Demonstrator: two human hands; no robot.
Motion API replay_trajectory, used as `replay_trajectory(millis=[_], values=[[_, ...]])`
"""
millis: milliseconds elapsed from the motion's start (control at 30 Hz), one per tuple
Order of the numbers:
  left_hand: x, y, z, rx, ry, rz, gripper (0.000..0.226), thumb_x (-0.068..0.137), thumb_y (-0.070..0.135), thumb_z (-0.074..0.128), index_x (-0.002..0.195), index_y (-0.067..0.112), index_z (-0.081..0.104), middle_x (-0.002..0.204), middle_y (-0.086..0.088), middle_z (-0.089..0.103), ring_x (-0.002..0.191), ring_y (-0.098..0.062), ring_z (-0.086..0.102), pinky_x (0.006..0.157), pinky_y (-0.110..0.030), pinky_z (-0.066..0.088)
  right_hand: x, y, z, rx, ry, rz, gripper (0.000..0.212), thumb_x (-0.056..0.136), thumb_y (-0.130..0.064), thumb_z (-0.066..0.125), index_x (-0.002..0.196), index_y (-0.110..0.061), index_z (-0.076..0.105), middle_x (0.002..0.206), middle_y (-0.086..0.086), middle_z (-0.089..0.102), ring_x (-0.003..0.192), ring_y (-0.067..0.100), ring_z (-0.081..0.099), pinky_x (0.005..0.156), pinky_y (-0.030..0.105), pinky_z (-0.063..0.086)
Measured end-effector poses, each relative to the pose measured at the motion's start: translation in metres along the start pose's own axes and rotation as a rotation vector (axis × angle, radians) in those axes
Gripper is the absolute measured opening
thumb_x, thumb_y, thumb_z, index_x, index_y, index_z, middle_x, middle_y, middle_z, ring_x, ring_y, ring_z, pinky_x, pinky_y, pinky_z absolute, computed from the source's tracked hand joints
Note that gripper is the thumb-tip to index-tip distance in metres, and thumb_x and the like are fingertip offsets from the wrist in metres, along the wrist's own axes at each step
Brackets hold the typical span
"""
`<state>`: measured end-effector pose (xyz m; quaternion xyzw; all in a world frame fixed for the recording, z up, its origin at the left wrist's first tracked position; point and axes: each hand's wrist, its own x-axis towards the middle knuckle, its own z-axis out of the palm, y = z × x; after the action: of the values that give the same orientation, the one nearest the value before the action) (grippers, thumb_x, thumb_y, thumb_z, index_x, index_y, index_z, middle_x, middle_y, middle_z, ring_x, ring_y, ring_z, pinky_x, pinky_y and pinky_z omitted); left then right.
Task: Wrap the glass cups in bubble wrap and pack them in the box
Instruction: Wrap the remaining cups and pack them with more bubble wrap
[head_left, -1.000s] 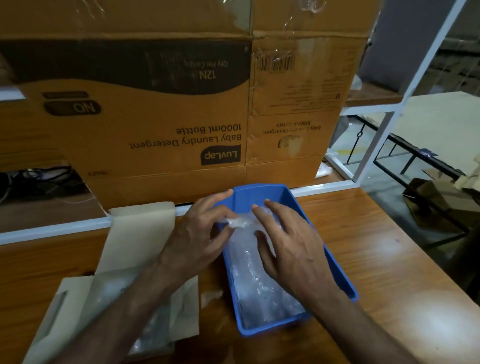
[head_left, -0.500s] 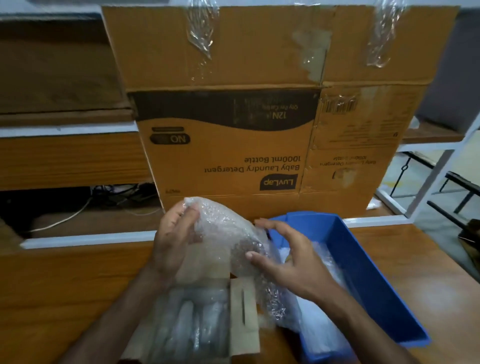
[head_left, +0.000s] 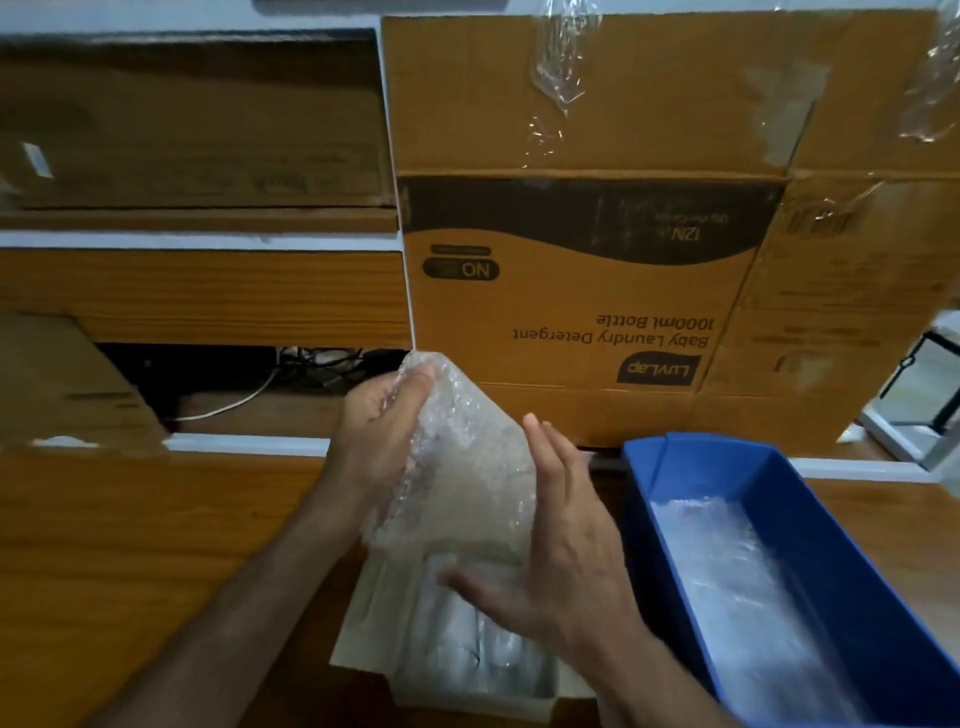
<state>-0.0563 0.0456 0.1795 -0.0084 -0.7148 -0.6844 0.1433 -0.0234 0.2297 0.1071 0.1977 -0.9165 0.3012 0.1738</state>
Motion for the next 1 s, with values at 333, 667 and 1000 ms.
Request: replay_trajectory(millis=[333, 667, 1000], values=[[0.040, 0.039, -0.048, 0.246, -0.288, -0.327, 0.061, 0.080, 0.071, 0.066, 0.122, 0.027, 0.071, 0.120, 0.005, 0.074, 0.112, -0.023, 0.069, 0.100, -0.045, 0.051, 0.025, -0.005, 0.007, 0.700, -0.051, 0.383, 0.021, 0.107, -0.035, 0.051, 0.113, -0.025, 0.068, 0.098, -0.003, 0.078, 0.082, 0.013, 0.076, 0.075, 0.038, 0.062], [0.011, -0.084, -0.083, -0.282, -0.511, -0.473, 0.090, 0.072, 0.057, 0.084, 0.146, 0.018, 0.050, 0.139, -0.014, 0.065, 0.130, -0.029, 0.062, 0.110, -0.050, 0.049, 0.047, 0.023, -0.001, 1.052, -0.096, 0.678, 0.020, 0.102, -0.027, 0.064, 0.106, -0.008, 0.068, 0.078, 0.000, 0.070, 0.061, 0.012, 0.061, 0.057, 0.025, 0.048], [0.023, -0.068, -0.073, 0.084, -0.276, -0.033, 0.048, 0.076, 0.007, 0.078, 0.122, 0.000, 0.064, 0.109, 0.001, 0.079, 0.105, -0.021, 0.075, 0.080, -0.026, 0.061, 0.062, 0.053, -0.031, 1.039, -0.172, 0.463, 0.019, 0.097, -0.001, 0.062, 0.100, -0.011, 0.077, 0.106, 0.008, 0.079, 0.099, 0.018, 0.073, 0.084, 0.026, 0.058]])
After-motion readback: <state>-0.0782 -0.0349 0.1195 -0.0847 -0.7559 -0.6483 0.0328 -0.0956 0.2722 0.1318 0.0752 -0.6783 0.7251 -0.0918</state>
